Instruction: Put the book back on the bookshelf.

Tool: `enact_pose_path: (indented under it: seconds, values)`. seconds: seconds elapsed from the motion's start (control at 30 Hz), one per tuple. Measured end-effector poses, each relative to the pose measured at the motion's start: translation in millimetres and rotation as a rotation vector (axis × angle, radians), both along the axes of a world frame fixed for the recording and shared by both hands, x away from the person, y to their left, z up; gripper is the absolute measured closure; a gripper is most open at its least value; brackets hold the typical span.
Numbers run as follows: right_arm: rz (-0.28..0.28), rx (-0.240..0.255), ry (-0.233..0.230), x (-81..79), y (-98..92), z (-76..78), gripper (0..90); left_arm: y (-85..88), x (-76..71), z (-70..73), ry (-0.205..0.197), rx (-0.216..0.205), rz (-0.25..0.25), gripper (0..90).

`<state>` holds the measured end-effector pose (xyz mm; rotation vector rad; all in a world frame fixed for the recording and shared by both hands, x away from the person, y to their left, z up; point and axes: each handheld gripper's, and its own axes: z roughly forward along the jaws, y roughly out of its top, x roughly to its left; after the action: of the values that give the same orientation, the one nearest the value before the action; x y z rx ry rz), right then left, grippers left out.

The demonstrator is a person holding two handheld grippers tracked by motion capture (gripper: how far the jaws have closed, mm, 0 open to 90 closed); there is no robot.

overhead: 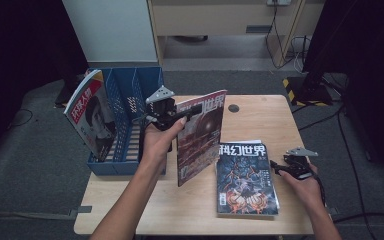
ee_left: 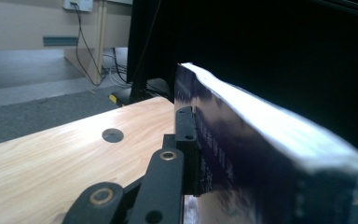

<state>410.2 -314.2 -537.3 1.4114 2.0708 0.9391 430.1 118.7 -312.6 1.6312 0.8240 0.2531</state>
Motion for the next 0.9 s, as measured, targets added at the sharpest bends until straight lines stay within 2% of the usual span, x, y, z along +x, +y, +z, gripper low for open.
enact_pose_path:
  seconds: [0.3, 0.9]
  values:
    - [0.002, 0.0, 0.001, 0.0, 0.1, 0.0, 35.2, 15.8, -5.8, 11.0, -0.015, -0.003, 0.049, 83.6]
    - [0.006, -0.001, 0.003, 0.4, 0.2, 0.1, 34.4, 42.1, -11.5, 24.0, -0.029, -0.02, 0.101, 83.6]
